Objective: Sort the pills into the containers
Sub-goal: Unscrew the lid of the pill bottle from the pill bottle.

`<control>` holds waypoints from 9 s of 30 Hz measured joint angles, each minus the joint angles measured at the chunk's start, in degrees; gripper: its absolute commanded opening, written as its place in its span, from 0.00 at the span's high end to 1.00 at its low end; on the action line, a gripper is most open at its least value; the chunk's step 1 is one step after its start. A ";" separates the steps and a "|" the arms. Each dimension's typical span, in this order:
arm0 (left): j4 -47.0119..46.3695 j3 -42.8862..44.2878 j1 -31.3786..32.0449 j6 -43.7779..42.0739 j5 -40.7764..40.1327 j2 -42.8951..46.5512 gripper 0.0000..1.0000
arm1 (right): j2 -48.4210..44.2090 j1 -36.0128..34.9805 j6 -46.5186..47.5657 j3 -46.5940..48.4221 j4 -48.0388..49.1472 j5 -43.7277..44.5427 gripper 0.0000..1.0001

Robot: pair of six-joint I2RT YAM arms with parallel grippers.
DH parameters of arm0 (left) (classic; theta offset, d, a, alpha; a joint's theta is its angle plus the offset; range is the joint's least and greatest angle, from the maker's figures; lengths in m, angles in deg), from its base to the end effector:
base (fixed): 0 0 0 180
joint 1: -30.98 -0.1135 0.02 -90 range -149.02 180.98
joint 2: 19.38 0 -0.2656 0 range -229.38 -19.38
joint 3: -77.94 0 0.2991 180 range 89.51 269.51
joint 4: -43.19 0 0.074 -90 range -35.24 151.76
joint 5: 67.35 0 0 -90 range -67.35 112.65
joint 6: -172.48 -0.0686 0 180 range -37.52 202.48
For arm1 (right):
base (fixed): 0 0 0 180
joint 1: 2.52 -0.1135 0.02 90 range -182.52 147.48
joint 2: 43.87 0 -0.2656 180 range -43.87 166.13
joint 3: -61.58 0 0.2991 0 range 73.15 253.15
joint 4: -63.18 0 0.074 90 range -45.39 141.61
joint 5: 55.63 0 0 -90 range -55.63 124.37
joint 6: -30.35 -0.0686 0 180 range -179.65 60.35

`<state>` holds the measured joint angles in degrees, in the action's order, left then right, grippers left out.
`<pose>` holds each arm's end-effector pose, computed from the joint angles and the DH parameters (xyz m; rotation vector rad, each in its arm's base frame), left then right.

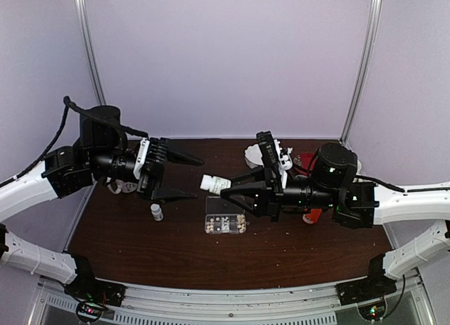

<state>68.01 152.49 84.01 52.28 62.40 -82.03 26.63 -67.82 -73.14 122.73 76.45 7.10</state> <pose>0.1539 -0.2774 0.3827 1.5498 0.9805 -0.9023 0.1223 0.3412 0.3245 -1.1013 1.2910 1.4241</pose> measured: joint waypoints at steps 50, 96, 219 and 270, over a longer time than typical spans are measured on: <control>-3.93 -2.05 0.13 6.80 0.96 -0.79 1.00 | 1.27 0.26 3.85 2.89 -3.39 -1.18 0.92; -2.01 4.07 0.09 50.25 -10.25 -0.13 0.02 | -5.49 -5.62 35.80 -5.22 0.02 19.10 1.00; -4.28 -5.22 0.09 -12.74 -1.18 -0.61 0.70 | 1.16 -2.43 7.96 2.64 -7.32 7.76 1.00; 12.90 12.68 -1.05 77.68 2.89 -6.97 0.32 | 1.92 -10.34 77.79 -1.97 12.52 31.43 1.00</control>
<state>80.91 165.17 82.96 129.96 65.28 -89.00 28.56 -78.16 4.65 120.77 88.98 38.53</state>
